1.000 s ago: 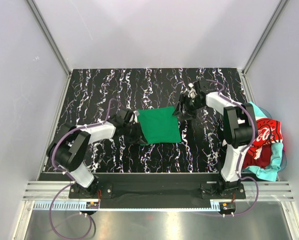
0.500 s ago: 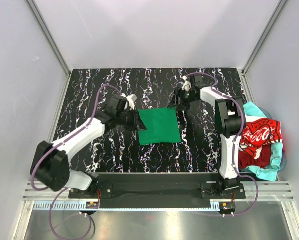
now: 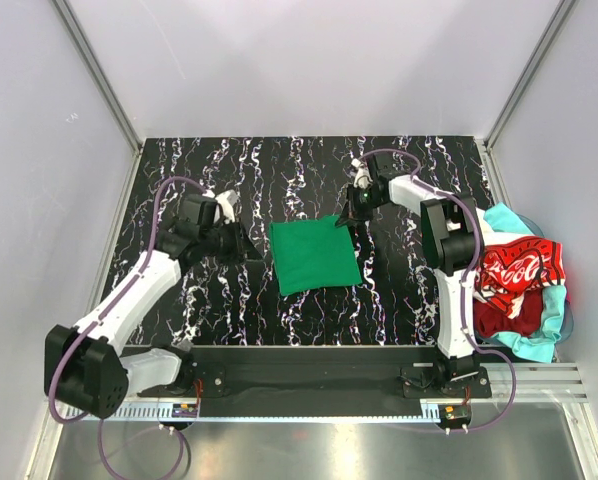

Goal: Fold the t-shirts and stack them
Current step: Neatly place the folded tshirt to the corner

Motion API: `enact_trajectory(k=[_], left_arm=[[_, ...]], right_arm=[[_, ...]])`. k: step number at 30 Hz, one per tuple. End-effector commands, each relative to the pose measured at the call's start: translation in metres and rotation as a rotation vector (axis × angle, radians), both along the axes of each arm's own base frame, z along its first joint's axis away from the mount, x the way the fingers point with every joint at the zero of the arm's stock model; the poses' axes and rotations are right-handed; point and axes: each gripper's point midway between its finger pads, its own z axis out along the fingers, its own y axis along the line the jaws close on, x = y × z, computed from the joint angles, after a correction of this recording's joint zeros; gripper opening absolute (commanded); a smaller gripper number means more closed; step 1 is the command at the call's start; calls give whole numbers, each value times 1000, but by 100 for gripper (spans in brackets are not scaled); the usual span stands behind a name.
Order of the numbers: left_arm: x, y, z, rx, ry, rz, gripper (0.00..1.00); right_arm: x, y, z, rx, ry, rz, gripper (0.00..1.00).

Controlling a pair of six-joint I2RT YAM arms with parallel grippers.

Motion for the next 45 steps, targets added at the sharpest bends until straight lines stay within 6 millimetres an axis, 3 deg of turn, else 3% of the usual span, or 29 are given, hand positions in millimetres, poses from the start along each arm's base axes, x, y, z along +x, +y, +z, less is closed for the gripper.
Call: enact_trajectory(k=[1, 3, 7, 11, 16, 19, 21, 26, 27, 28, 31, 35, 41, 45], left_arm=[[-6, 12, -1, 31, -36, 0, 22], [-9, 20, -9, 59, -32, 11, 22], [-21, 33, -18, 108, -46, 7, 22], [-31, 43, -34, 153, -29, 9, 22], [-27, 38, -38, 140, -22, -12, 21], [-28, 39, -48, 155, 7, -19, 20], [-28, 37, -53, 154, 25, -29, 20], [-28, 36, -68, 171, 76, -44, 20], [-27, 37, -72, 181, 85, -52, 20], [-26, 37, -74, 189, 91, -56, 19], [-23, 40, -81, 223, 115, -65, 19], [-21, 39, -91, 231, 148, -78, 18], [-23, 42, -102, 260, 198, -96, 17], [-23, 42, -106, 271, 223, -110, 16]], right_arm=[[25, -41, -12, -273, -113, -43, 0], [43, -69, -11, -442, -168, -74, 0], [71, -117, -3, -752, -262, 33, 0], [113, -171, 18, -1017, -342, 18, 0], [156, -240, 43, -1101, -410, -84, 0], [179, -262, 56, -1127, -478, -96, 0], [197, -287, 69, -1192, -542, -101, 0], [238, -319, 96, -1288, -735, -66, 0], [240, -341, 100, -1294, -741, -92, 0], [249, -342, 111, -1275, -791, -105, 0], [266, -353, 116, -1286, -885, -95, 0], [283, -365, 111, -1304, -960, -92, 0], [297, -384, 110, -1321, -1067, -8, 0], [303, -397, 113, -1288, -1112, -53, 0]])
